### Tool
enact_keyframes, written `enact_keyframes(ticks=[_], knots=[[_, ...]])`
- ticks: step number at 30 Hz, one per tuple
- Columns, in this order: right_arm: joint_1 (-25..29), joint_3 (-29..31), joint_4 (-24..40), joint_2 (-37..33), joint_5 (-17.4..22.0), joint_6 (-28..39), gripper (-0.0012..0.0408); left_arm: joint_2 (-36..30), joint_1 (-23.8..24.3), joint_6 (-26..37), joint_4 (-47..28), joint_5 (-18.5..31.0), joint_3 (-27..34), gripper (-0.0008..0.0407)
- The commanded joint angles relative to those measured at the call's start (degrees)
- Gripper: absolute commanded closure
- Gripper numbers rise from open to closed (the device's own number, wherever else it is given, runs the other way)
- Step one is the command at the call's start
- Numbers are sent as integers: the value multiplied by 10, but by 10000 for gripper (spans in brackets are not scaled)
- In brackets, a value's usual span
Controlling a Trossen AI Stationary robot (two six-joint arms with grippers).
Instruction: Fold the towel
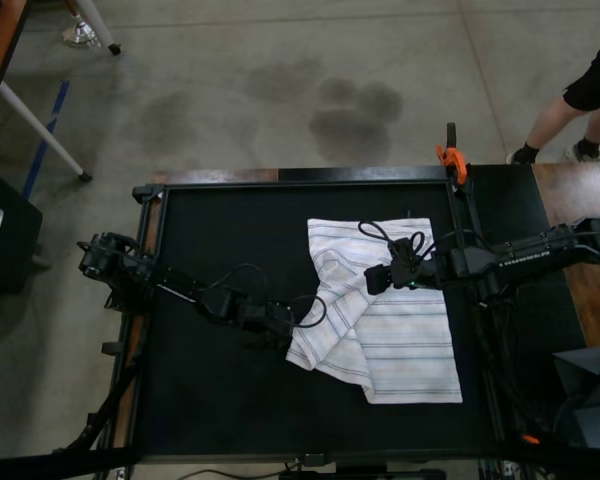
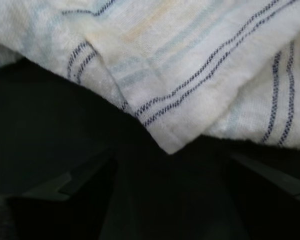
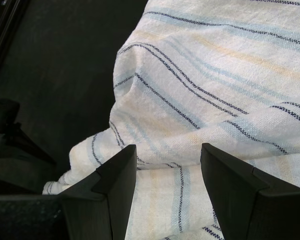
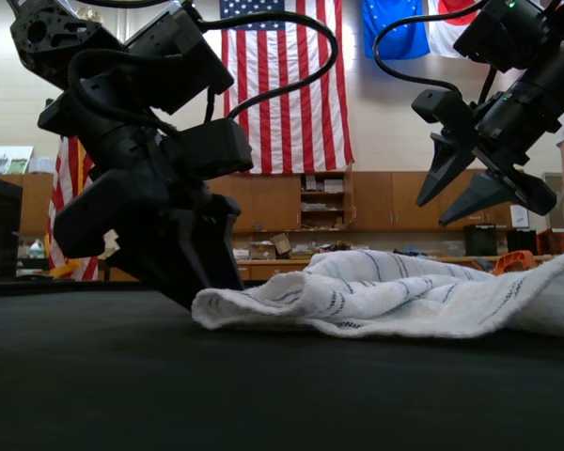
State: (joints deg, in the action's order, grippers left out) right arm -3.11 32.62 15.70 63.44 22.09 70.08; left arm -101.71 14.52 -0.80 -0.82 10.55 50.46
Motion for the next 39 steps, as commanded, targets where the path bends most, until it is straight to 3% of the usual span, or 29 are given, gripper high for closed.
enact_keyframes(ticks=[1, 9, 30, 33, 37, 39], knots=[[0, 0, 0, 0, 1, 2, 228, -5, -1, 10, -2, 4, 7, 165], [0, 0, 1, 0, 5, 2, 228, 23, -1, 10, -5, 4, 5, 258], [0, 0, -8, 0, 9, 4, 228, 24, 7, 12, -4, 5, 18, 265], [0, 0, -9, 0, 9, 4, 228, 25, 7, 14, -4, 5, 17, 297], [0, 0, -11, 0, 10, 4, 228, 25, 7, 12, -5, 5, 16, 406], [0, 0, -14, 0, 11, 4, 228, 24, 7, 12, -4, 7, 16, 392]])
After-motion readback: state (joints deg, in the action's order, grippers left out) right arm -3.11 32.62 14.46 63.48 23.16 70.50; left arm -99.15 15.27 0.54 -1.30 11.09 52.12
